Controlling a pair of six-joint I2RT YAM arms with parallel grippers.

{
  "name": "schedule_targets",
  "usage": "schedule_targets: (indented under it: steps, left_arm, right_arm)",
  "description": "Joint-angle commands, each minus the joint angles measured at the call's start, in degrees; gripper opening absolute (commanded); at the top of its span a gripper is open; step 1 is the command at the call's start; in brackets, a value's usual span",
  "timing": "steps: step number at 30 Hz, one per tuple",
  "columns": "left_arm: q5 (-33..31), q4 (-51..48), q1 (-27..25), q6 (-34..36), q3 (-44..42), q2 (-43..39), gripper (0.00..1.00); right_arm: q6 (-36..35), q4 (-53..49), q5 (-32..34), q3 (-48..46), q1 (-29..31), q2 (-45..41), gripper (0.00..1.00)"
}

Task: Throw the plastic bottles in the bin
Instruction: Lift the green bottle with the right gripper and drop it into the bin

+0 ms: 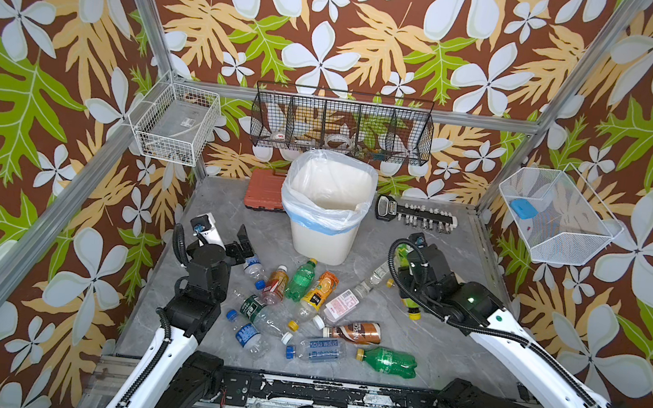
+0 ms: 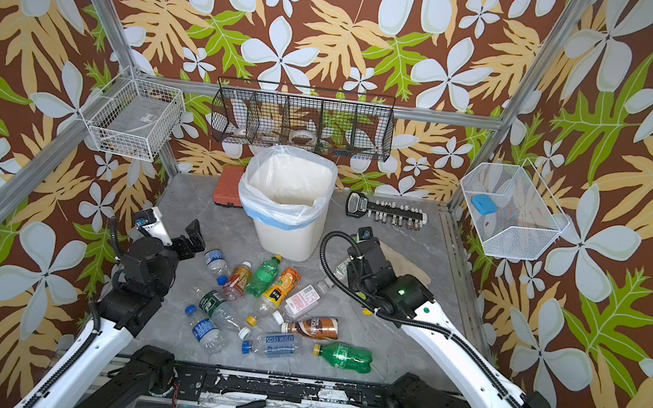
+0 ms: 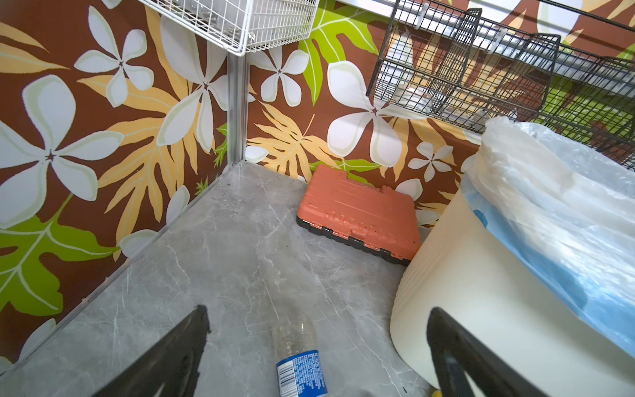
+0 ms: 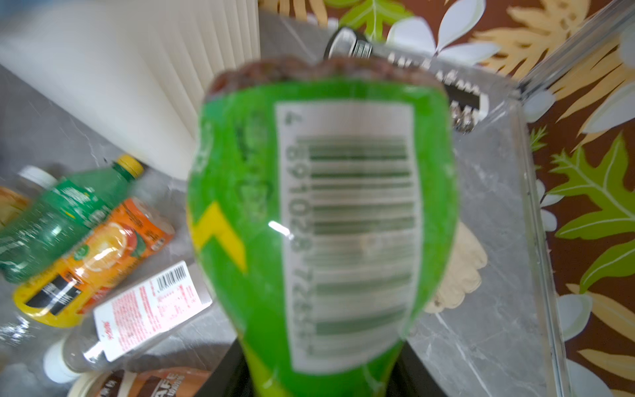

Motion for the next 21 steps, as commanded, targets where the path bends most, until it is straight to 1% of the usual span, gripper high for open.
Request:
schedule_targets:
  steps: [1,5,8,11,14,17,21]
  left_arm:
    - [-1.17,0.97,0.08,-0.57,0.00,0.37,1.00]
    - [-0.37,0.33,0.43,-0.50,0.68,0.82,1.00]
    - [-0.65,0.48,0.52,-0.84,0.26,0.66,1.00]
    - [-0.23,0.38,0.53,-0.85,0.46,0.99,1.00]
    - [-0.06,0.09,0.59,-0.76,0.77,1.19,1.00]
    - [-0.86,0.15,0.75,-0.71,0.43,1.27,1.00]
    - [0.24,0.00,1.08,-0.90,0.85,1.71,1.00]
  right_arm:
    - [-2.65,4.68,2.08,4.57,0.10,-1.56,0.43]
    - [-7.36,13.58,1.40,11.55,0.09,-0.11,0.43]
    - [-10.96,20.34,-2.17,17.97,0.12,4.99,0.44]
    - [-13.63,23.12,-7.83,27.86,0.08,13.85,0.44]
    - [-16.17,25.34,-11.97,37.95,0.12,23.52,0.44]
    - [-18.84,24.14,-13.68,51.14,0.07,34.90,0.44]
    - [-20.56,22.58,-15.98,62.75,0.11,46.27,0.43]
